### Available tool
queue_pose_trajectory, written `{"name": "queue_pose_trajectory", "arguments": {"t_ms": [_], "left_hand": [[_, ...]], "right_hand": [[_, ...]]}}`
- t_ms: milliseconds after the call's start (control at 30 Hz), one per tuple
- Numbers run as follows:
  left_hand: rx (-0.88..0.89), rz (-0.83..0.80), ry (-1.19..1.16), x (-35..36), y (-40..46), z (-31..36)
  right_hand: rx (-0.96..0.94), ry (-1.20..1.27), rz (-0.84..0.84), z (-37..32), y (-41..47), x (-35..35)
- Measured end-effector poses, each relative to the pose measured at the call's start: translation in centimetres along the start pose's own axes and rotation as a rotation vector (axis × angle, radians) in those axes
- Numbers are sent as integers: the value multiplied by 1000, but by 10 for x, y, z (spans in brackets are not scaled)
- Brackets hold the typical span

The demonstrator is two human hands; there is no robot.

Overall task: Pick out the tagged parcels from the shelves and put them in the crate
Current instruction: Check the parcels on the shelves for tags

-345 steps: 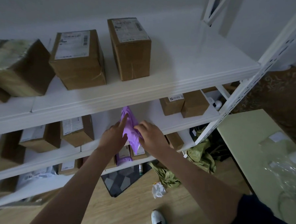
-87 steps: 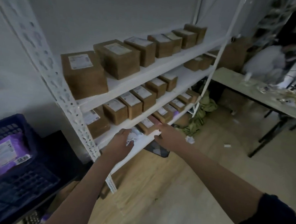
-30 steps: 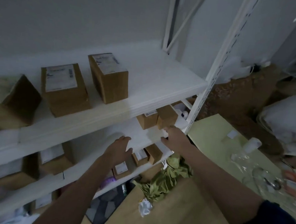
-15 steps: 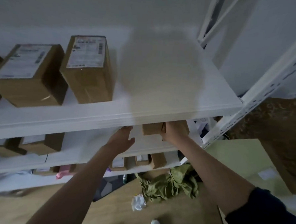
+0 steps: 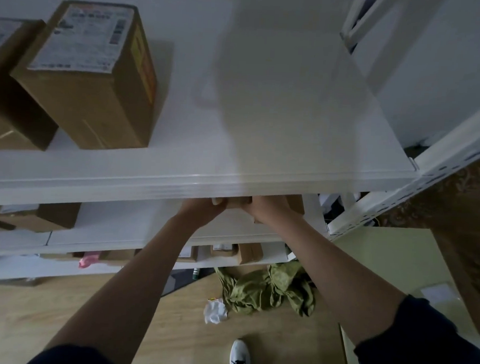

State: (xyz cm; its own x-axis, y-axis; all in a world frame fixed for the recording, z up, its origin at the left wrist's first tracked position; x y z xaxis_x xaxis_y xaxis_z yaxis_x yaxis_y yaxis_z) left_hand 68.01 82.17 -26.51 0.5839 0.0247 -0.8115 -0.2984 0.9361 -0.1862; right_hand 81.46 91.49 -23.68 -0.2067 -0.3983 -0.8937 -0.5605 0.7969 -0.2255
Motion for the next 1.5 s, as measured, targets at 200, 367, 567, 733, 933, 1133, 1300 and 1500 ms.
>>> {"name": "queue_pose_trajectory", "arguments": {"t_ms": [200, 367, 567, 733, 933, 1133, 1300, 1500], "left_hand": [[15, 114, -44, -4, -38, 0], [87, 149, -15, -7, -86, 8], [135, 179, -72, -9, -143, 0], [259, 326, -125, -18, -193, 0], [318, 394, -135, -24, -227, 0], [312, 411, -140, -28, -234, -3], [273, 389, -160, -25, -224, -5], [206, 334, -163, -21, -196, -21]], "right_hand": [[-56, -84, 111, -10, -28, 6], [-43, -166, 137, -18, -75, 26], [-29, -61, 165, -37, -132, 32], [-52, 145, 227, -56, -183, 37], [-57, 206, 260, -72, -212, 44], [-73, 197, 265, -78, -214, 41], [-76, 191, 237, -76, -205, 41], [-65, 151, 145, -73, -168, 52]]}}
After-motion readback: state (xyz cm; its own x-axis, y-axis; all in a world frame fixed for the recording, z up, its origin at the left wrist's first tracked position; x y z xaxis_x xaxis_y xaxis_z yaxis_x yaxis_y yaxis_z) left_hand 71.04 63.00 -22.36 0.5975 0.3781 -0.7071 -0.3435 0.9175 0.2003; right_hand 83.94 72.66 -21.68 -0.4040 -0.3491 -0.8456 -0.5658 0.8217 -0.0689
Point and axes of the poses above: each hand's wrist, its own y-axis towards the middle knuckle, its own x-axis out of the palm, z = x × y, the point moved 6 cm from there along y, towards the middle knuckle, and after that the axes turned 10 degrees about x, right-handed, at the moved point
